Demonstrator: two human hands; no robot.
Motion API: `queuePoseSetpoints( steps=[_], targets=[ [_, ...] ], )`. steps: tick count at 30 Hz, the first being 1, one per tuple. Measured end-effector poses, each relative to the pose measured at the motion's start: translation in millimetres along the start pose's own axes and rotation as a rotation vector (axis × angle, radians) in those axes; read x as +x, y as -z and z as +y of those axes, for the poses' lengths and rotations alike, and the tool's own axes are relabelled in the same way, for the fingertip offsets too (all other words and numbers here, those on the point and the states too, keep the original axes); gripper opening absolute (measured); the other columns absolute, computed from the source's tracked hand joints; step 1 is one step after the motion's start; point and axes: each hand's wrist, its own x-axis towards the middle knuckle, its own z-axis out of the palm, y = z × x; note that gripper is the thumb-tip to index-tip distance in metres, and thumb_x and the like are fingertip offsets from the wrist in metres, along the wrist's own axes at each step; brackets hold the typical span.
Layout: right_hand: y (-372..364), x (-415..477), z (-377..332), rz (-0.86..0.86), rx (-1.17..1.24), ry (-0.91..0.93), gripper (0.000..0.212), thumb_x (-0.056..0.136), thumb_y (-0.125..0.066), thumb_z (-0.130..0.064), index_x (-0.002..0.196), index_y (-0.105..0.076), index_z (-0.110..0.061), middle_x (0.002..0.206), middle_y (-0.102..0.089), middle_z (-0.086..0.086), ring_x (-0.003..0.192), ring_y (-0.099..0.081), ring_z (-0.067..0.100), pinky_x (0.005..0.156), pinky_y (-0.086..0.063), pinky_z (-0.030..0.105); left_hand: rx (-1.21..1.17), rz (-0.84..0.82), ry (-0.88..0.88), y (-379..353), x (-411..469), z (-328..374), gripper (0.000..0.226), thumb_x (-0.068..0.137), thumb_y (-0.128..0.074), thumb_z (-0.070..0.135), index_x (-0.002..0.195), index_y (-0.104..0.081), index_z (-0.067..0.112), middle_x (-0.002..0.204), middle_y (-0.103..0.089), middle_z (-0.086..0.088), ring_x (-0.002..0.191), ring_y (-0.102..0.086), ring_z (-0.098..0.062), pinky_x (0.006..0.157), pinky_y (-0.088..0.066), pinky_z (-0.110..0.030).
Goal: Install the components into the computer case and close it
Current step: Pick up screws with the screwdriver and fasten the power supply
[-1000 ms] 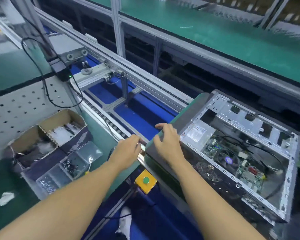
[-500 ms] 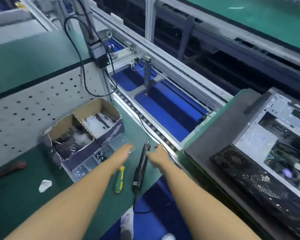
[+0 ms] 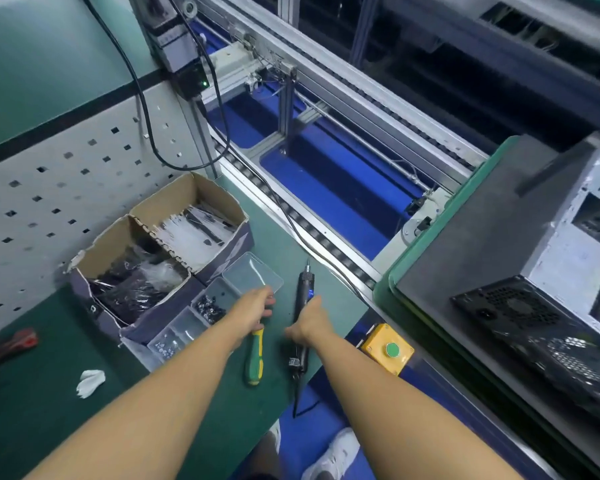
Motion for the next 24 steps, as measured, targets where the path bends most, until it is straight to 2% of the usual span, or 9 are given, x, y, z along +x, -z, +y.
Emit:
queuePoseSetpoints(
  steps=[3,7,8,10,12,15,17,21,24],
  targets=[
    [12.0,-1.4,4.0,-0.057,0.184,0.01,0.069,0.086,-0.075,-0.016,0.135,-0.028,-0.007,0.13,-0.049,0.016,0.11,-0.056,0.029,0.086,-0.049,0.035,0.009,-0.006,-0.007,-3.4,-1.3,2.0,0.039,0.105,-0.032,0.032,0.133,-0.051,0.013,0.134,-0.057,-0.003,0.118,-0.056,-0.022,0.098,-0.043,-0.039],
    [36.1,-14.1,20.0,-0.138,0.418,0.072,0.024,0.083,-0.067,-0.011,0.102,-0.052,-0.009,0.089,-0.06,0.015,0.074,-0.057,0.027,0.067,-0.048,0.035,0.01,-0.009,-0.026,-15.1,-5.6,10.5,0.038,0.105,-0.035,0.034,0.132,-0.052,0.015,0.132,-0.059,-0.002,0.117,-0.057,-0.022,0.1,-0.043,-0.04],
    [42.9,-19.2,25.3,-0.164,0.461,0.093,0.024,0.082,-0.065,-0.012,0.103,-0.053,-0.01,0.084,-0.063,0.015,0.069,-0.059,0.027,0.063,-0.049,0.034,0.008,-0.016,-0.039,-20.5,-8.0,13.9,0.036,0.105,-0.036,0.034,0.13,-0.053,0.015,0.131,-0.059,-0.002,0.115,-0.058,-0.022,0.1,-0.044,-0.04],
    [56.5,-28.4,36.6,-0.196,0.54,0.146,0.041,0.078,-0.064,-0.014,0.117,-0.051,-0.012,0.083,-0.066,0.014,0.065,-0.062,0.026,0.06,-0.051,0.033,0.017,-0.05,-0.079,-33.2,-14.9,22.1,0.029,0.104,-0.042,0.034,0.124,-0.054,0.018,0.128,-0.061,-0.001,0.113,-0.06,-0.021,0.101,-0.046,-0.041],
    [70.9,-37.6,48.3,-0.189,0.645,0.215,0.055,0.071,-0.064,-0.016,0.124,-0.047,-0.016,0.086,-0.067,0.014,0.065,-0.064,0.024,0.065,-0.053,0.037,0.025,-0.126,-0.141,-48.2,-23.9,33.6,0.026,0.1,-0.052,0.036,0.12,-0.056,0.021,0.124,-0.064,0.003,0.109,-0.064,-0.019,0.101,-0.048,-0.045],
    [100.3,-53.1,64.4,-0.142,0.777,0.334,0.061,0.069,-0.068,-0.014,0.125,-0.047,-0.024,0.103,-0.067,0.016,0.073,-0.066,0.023,0.075,-0.055,0.044,-0.007,-0.253,-0.296,-71.1,-40.1,59.6,0.032,0.091,-0.068,0.032,0.122,-0.062,0.028,0.119,-0.069,0.0,0.099,-0.07,-0.017,0.091,-0.054,-0.04],
    [130.6,-67.6,77.1,-0.12,0.886,0.428,0.063,0.071,-0.073,-0.01,0.126,-0.047,-0.025,0.114,-0.063,0.017,0.08,-0.066,0.023,0.077,-0.057,0.042,-0.07,-0.359,-0.365,-92.6,-55.7,83.3,0.036,0.085,-0.073,0.028,0.12,-0.067,0.026,0.115,-0.071,-0.004,0.091,-0.069,-0.017,0.081,-0.054,-0.034],
    [195.0,-104.9,101.7,-0.12,1.088,0.618,0.07,0.077,-0.074,-0.001,0.136,-0.04,-0.016,0.112,-0.066,0.009,0.088,-0.068,0.02,0.075,-0.057,0.033,-0.307,-0.605,-0.398,-151.6,-82.9,123.8,0.031,0.084,-0.066,0.02,0.115,-0.066,0.017,0.105,-0.071,-0.006,0.079,-0.069,-0.018,0.06,-0.055,-0.029],
    [239.6,-136.1,126.9,-0.068,1.133,0.751,0.07,0.082,-0.071,0.003,0.142,-0.036,-0.007,0.104,-0.068,0.005,0.084,-0.066,0.022,0.073,-0.057,0.034,-0.375,-0.745,-0.432,-202.7,-101.6,143.9,0.038,0.091,-0.054,0.026,0.128,-0.057,0.02,0.111,-0.063,-0.005,0.08,-0.063,-0.019,0.05,-0.05,-0.027]
  ],
)
